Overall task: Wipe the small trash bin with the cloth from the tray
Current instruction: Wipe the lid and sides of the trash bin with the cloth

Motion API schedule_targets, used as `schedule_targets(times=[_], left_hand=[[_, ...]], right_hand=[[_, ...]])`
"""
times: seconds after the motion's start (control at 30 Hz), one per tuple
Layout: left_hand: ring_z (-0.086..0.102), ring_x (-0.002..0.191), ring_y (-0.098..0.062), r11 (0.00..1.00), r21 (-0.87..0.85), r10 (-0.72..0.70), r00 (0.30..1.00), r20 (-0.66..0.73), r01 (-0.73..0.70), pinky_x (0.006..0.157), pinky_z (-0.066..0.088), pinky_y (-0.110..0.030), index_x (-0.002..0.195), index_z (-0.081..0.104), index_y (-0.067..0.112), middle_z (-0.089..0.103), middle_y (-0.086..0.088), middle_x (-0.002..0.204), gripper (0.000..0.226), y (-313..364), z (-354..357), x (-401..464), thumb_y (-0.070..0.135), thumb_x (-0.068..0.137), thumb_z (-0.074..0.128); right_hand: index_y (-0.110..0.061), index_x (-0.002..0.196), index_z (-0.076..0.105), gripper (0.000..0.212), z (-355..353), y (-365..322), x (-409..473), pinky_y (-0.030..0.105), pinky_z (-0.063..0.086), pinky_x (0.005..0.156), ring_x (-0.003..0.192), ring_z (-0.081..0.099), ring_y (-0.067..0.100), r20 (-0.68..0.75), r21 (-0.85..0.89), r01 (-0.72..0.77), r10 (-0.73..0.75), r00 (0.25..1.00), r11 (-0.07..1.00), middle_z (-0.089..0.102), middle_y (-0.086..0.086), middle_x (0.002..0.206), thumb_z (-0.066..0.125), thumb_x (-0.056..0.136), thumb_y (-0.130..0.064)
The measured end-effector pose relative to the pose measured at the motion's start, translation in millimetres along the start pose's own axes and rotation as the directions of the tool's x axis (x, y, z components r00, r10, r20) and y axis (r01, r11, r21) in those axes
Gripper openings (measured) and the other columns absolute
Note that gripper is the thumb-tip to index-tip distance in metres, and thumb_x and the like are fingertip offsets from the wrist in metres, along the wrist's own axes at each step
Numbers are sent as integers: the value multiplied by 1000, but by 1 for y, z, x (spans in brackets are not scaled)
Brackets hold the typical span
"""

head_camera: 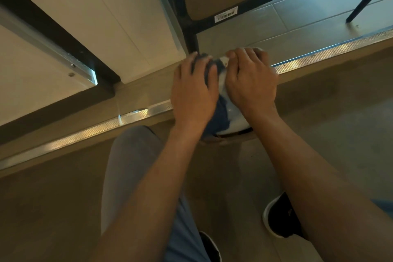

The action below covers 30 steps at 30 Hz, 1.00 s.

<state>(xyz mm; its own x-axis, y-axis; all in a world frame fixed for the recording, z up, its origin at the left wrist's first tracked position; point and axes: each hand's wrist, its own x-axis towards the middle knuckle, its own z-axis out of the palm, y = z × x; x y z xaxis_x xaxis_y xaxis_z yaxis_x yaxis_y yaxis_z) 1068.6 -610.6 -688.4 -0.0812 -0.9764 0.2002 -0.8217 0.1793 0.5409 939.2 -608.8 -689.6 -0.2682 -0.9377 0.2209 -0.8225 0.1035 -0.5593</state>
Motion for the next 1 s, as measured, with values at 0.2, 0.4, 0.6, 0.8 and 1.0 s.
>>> schedule_targets(times=[0.2,0.4,0.6,0.8,1.0], left_hand=[[16,155,-27,991,-130,41,999,-10,-42,122,28,-48,154,37,27,14,-5,168,47,-21,15,-82,34,108,42],[57,111,-12,968,-193,-166,986,-4,162,95,45,-29,125,64,22,61,-2,128,34,-11,-2,20,34,105,40],[32,147,-25,999,-5,37,996,-75,-37,119,30,-36,146,50,20,36,-6,158,42,0,8,-35,33,107,41],[23,152,-16,963,-265,-66,997,-26,57,121,27,-26,153,38,24,20,-5,166,46,-17,14,-68,32,108,43],[61,108,-18,952,-209,-211,974,82,224,91,47,-34,115,67,22,65,-1,117,31,-11,-6,34,36,105,40]], right_hand=[[-21,120,63,34,0,1,-2,45,44,90,130,49,24,-22,-18,19,-19,1000,1000,65,-2,124,35,106,-34],[-22,120,63,36,2,0,0,46,47,91,131,48,24,-13,-15,-6,6,1000,1000,65,-3,124,33,105,-35],[-21,119,63,35,2,0,-1,46,47,91,131,48,24,-13,-5,2,-2,1000,1000,65,-2,123,33,105,-34],[-22,120,63,34,2,2,-2,45,45,90,131,48,23,-23,-30,19,-19,1000,999,65,-3,124,34,106,-34],[-23,122,61,34,2,1,-2,45,42,93,132,47,23,2,-14,15,-15,1000,1000,64,-3,126,33,106,-34]])
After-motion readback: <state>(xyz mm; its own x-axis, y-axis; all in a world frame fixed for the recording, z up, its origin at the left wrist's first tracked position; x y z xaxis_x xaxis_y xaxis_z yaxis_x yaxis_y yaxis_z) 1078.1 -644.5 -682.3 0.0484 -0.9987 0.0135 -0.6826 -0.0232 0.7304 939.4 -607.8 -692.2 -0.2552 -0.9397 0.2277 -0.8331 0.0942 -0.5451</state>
